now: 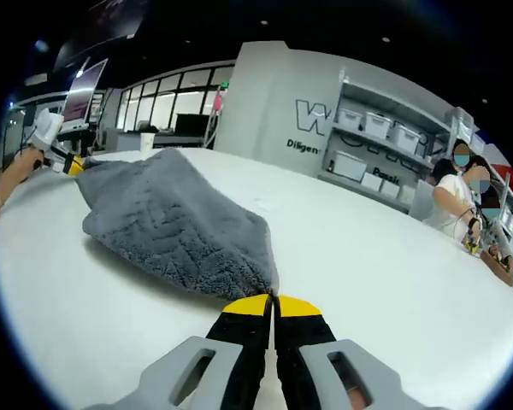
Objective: Open the folded towel by lifting each exposed corner and separating the folded layers until the towel lies flat within the target outline without major curled edges
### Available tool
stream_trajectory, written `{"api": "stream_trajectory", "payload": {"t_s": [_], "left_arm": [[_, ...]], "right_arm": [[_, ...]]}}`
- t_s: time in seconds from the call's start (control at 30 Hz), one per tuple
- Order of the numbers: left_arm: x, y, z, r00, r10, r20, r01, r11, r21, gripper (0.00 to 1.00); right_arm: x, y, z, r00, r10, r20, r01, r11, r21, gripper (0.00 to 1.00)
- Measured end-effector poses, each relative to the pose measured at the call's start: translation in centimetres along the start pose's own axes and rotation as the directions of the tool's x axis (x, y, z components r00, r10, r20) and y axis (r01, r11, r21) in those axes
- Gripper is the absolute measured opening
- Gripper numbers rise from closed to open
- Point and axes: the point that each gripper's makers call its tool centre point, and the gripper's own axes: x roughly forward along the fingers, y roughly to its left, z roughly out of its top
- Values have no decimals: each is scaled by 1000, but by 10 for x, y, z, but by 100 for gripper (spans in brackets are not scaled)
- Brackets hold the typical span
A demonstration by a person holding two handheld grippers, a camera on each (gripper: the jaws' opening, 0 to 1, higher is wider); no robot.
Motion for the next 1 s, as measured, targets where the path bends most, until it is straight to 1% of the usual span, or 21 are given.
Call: {"api": "stream_trajectory", "payload": {"t_s": [0.27, 0.47, 0.6, 0.8, 1.0], "left_arm": [[-1, 6, -3, 1000, 19, -5, -20, 1000, -3, 3], [-1, 9, -4, 1000, 21, -6, -21, 1000, -14, 3], [-2, 16, -8, 999, 36, -13, -36, 999, -21, 3], [-3, 19, -9, 999, 48, -13, -48, 999, -23, 3], [-5, 25, -13, 998, 65, -25, -66, 997, -32, 3]], "right_arm": [[-2, -13, -9, 999, -32, -34, 32, 999, 7, 0], [-2, -24, -16, 996, -62, -59, 62, 998, -14, 0], [-4, -31, -20, 994, -82, -69, 81, 997, -21, 0], [-7, -40, -23, 992, -103, -79, 102, 995, -16, 0], [-10, -49, -29, 987, -131, -96, 129, 991, -25, 0]]}}
